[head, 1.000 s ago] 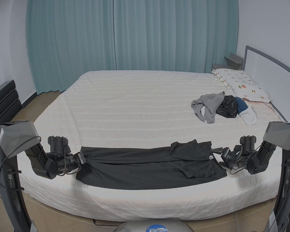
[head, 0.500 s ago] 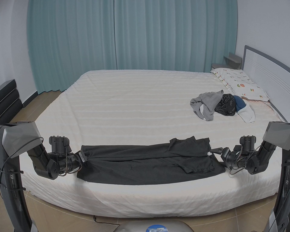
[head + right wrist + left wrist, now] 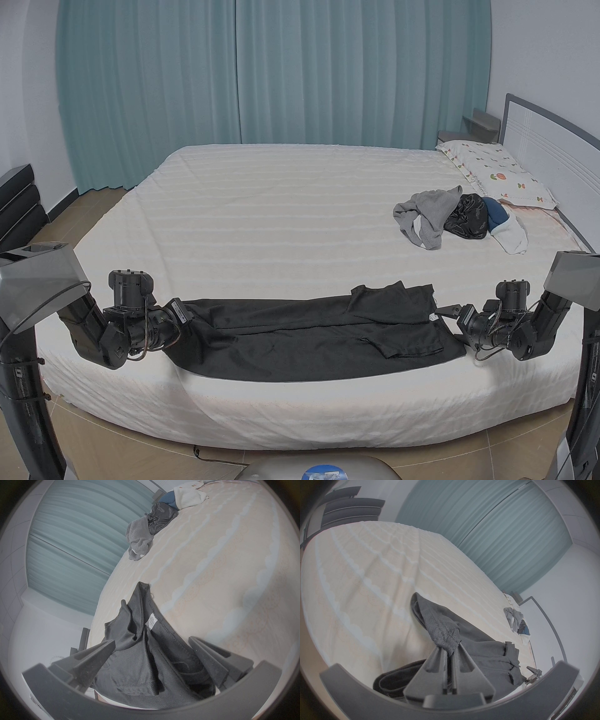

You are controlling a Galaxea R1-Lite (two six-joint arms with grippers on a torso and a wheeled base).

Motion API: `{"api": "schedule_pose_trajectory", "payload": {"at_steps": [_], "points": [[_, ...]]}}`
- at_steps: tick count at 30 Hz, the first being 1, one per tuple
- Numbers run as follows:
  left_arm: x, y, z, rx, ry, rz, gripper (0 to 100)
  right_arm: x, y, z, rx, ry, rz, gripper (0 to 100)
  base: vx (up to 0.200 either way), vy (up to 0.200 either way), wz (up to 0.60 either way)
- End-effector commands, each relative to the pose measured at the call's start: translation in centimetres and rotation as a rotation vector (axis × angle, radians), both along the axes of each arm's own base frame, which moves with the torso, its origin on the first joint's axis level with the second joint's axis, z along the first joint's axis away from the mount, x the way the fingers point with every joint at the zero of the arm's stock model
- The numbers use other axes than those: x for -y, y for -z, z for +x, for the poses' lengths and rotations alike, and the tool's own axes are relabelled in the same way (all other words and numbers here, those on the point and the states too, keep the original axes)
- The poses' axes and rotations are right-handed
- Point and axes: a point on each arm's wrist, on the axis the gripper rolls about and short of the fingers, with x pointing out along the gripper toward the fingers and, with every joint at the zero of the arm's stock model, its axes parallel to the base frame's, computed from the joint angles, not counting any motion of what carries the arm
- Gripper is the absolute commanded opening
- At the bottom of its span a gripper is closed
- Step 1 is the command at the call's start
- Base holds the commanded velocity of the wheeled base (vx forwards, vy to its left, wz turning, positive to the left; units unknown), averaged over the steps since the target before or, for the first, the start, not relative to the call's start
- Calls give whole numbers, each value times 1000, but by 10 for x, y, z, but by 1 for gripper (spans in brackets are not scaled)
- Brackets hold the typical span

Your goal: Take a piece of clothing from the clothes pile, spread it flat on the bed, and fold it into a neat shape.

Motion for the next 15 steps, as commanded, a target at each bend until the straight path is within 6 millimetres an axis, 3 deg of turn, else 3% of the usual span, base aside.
{"api": "schedule_pose_trajectory", "payload": {"at_steps": [1,8,15], "points": [[4,-10,-1,24,11,-6,0,0,0,0,1,0,0,100,0,0,0],[4,-20,-2,50,8,-9,0,1,0,0,1,3,0,100,0,0,0],[13,-21,-2,45,14,4,0,2,-1,0,3,5,0,100,0,-200,0]]}}
